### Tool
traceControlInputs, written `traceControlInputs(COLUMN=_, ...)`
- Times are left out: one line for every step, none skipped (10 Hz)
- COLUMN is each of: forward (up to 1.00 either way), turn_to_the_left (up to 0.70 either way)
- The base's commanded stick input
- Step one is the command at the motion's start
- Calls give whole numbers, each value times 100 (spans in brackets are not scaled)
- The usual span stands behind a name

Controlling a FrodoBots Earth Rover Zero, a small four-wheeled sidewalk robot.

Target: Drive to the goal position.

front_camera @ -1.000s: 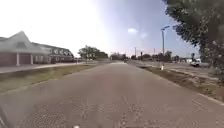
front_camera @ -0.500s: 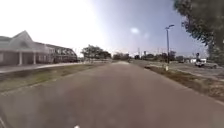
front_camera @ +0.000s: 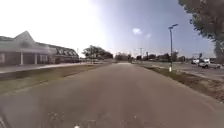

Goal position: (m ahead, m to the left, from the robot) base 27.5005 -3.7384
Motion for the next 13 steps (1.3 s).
traceControlInputs(forward=100, turn_to_the_left=-1)
traceControlInputs(forward=100, turn_to_the_left=-25)
traceControlInputs(forward=100, turn_to_the_left=-23)
traceControlInputs(forward=100, turn_to_the_left=-9)
traceControlInputs(forward=100, turn_to_the_left=-1)
traceControlInputs(forward=100, turn_to_the_left=-1)
traceControlInputs(forward=100, turn_to_the_left=-14)
traceControlInputs(forward=100, turn_to_the_left=-32)
traceControlInputs(forward=100, turn_to_the_left=-21)
traceControlInputs(forward=100, turn_to_the_left=-1)
traceControlInputs(forward=100, turn_to_the_left=-28)
traceControlInputs(forward=100, turn_to_the_left=-30)
traceControlInputs(forward=100, turn_to_the_left=-15)
